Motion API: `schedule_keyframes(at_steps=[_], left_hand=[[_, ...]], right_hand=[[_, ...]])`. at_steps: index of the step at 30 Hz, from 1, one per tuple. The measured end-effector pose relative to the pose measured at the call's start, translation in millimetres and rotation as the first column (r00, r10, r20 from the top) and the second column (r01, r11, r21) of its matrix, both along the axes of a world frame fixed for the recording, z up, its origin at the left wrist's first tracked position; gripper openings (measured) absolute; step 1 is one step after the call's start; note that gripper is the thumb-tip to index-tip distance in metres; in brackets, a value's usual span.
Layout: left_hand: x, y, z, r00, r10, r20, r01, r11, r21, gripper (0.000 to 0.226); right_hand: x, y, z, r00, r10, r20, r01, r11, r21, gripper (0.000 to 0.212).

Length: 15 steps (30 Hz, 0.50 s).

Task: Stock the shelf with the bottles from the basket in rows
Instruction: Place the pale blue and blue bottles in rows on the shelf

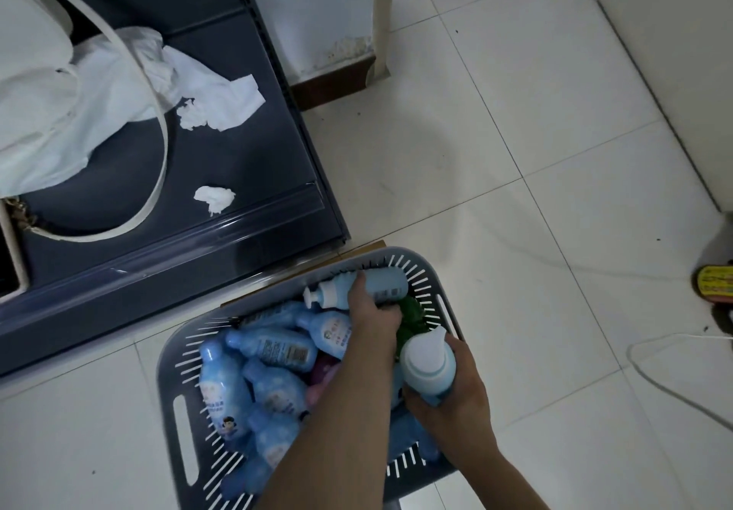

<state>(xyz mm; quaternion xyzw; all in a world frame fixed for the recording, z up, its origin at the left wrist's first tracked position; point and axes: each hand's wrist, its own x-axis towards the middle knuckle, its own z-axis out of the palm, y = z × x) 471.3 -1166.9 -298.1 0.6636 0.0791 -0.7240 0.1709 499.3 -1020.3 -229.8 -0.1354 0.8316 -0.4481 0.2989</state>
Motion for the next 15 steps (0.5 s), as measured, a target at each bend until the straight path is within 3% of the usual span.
schedule_keyframes(at_steps=[5, 7, 11, 13, 15], left_hand=[[-1.3, -6.1, -0.7, 1.000, 0.009, -0.022, -0.010, 0.999, -0.040, 0.025], [-1.8, -7.9, 2.3, 0.999, 0.040, -0.014, -0.040, 0.999, -0.006, 0.041], [2.8, 3.1, 23.6, 0.983, -0.145, -0.113, 0.121, 0.973, -0.198, 0.040], [12.1, 6.6, 40.3, 0.947, -0.311, -0.082, 0.262, 0.895, -0.362, 0.050], [30.1, 5.5, 54.3, 0.927, -0.369, -0.068, 0.321, 0.873, -0.367, 0.042]], right_hand=[[2.1, -0.9, 2.3, 0.999, -0.025, 0.021, 0.024, 1.000, 0.007, 0.061], [2.0, -0.4, 1.9, 1.000, -0.022, 0.018, 0.022, 1.000, 0.009, 0.057], [1.8, 1.5, 2.9, 1.000, -0.015, -0.016, 0.015, 1.000, 0.028, 0.062], [1.4, 2.0, 7.6, 1.000, -0.018, -0.019, 0.019, 0.999, 0.038, 0.067], [0.7, -0.6, 16.4, 1.000, -0.007, -0.018, 0.008, 0.999, 0.042, 0.067]])
